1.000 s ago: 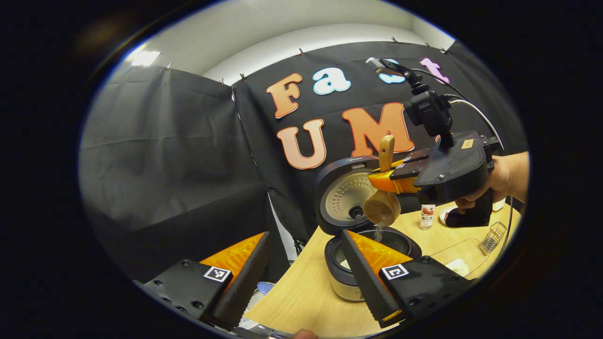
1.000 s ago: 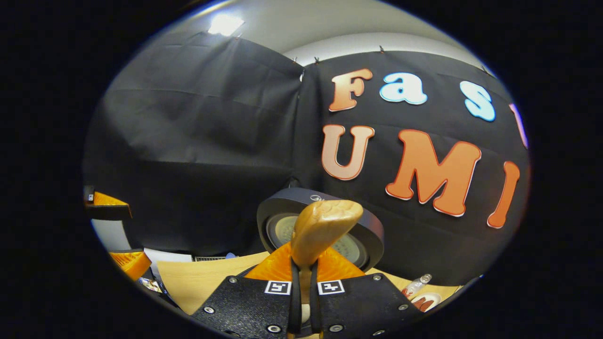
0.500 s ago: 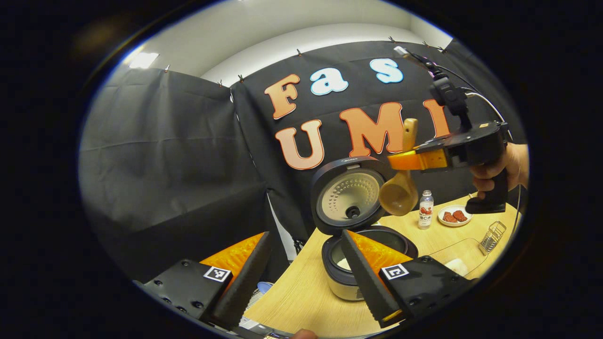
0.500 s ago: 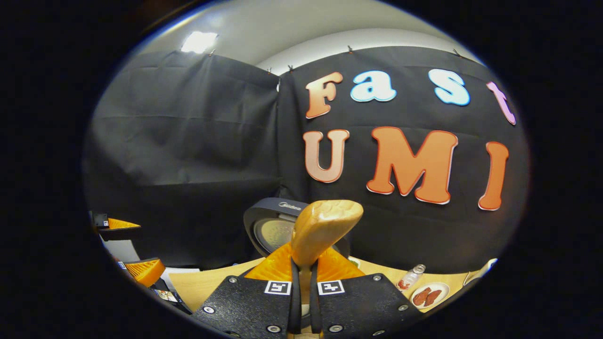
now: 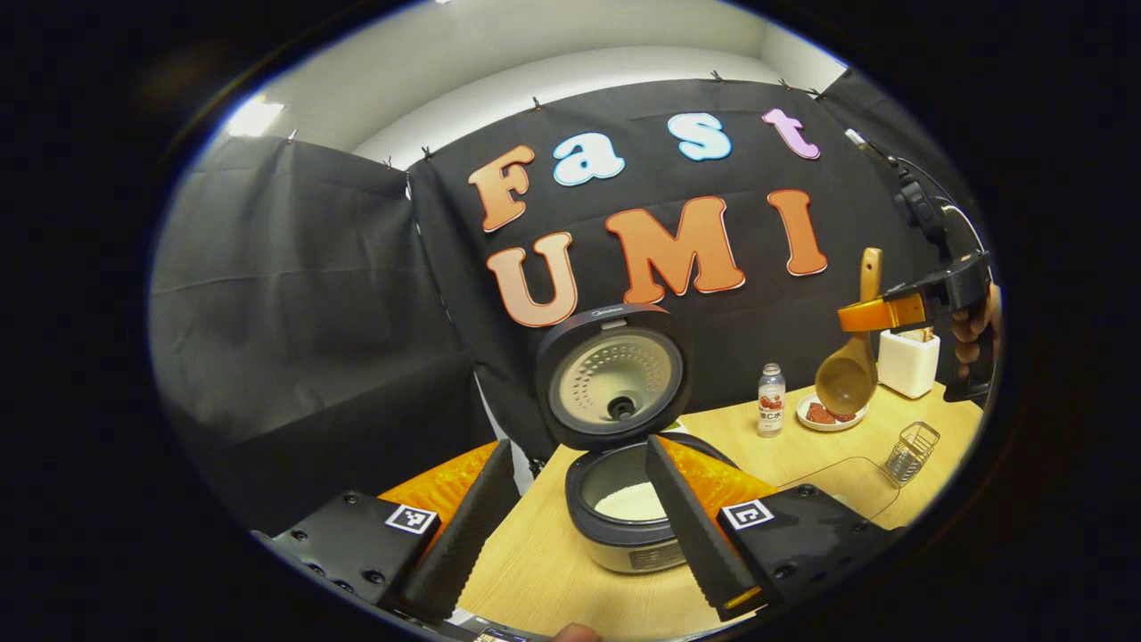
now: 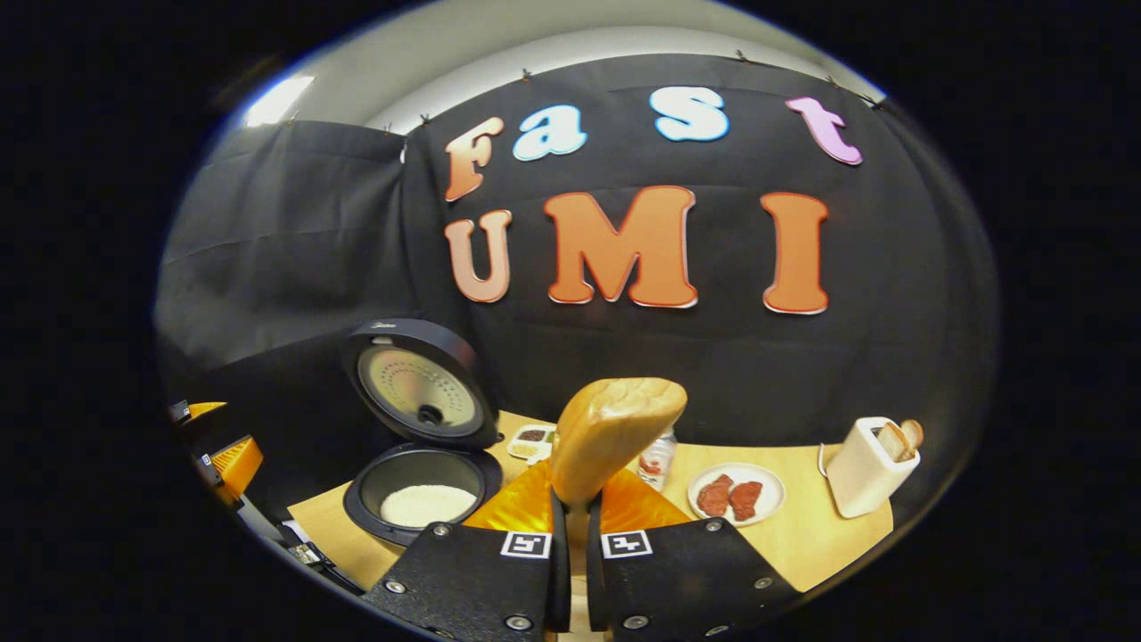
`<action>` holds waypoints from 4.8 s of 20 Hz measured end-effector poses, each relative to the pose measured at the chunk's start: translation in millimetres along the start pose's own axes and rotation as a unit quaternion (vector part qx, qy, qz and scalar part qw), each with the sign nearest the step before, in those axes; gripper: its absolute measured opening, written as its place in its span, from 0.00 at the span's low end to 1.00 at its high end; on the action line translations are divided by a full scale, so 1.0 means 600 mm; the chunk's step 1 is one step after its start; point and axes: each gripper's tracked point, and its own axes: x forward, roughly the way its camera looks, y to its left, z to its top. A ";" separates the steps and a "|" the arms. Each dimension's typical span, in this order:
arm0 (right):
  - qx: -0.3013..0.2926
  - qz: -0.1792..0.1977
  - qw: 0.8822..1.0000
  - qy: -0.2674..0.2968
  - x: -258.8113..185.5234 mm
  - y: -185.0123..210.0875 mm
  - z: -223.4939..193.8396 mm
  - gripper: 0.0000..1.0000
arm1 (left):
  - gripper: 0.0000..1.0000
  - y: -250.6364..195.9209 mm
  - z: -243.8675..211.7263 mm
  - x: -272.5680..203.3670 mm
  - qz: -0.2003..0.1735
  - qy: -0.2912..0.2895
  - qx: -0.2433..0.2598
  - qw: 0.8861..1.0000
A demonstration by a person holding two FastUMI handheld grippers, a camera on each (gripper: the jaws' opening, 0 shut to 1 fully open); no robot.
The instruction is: Close the left gripper, press the button to open the rice cooker; take a wooden spoon from the chopstick holder with the right hand, scoop a spoonful of rice and pour it into the rice cooker, then put the wooden spoon back into the chopstick holder.
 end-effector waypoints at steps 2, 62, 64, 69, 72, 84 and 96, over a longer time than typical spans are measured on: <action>0.007 -0.029 0.999 0.010 -0.020 -0.054 -0.021 0.06 | 0.94 -0.019 0.005 0.004 -0.008 0.000 0.003 1.000; 0.066 -0.214 0.970 0.095 -0.182 -0.306 -0.112 0.80 | 1.00 -0.061 0.064 0.480 -0.074 0.369 -0.165 0.912; 0.065 -0.207 0.972 0.093 -0.173 -0.299 -0.109 0.80 | 0.99 -0.078 0.038 0.440 -0.087 0.409 -0.166 0.893; 0.058 -0.180 0.977 0.094 -0.154 -0.273 -0.104 0.80 | 1.00 -0.106 -0.032 0.358 -0.106 0.482 -0.137 0.859; 0.053 -0.167 0.980 0.095 -0.149 -0.263 -0.105 0.80 | 0.99 -0.128 -0.094 0.306 -0.120 0.524 -0.111 0.836; 0.055 -0.157 0.982 0.093 -0.157 -0.254 -0.102 0.80 | 0.98 -0.159 -0.213 0.279 -0.101 0.573 -0.056 0.812; -0.009 -0.126 0.992 0.003 -0.141 -0.160 0.067 0.82 | 0.94 -0.151 -0.020 0.260 -0.115 0.316 -0.068 0.939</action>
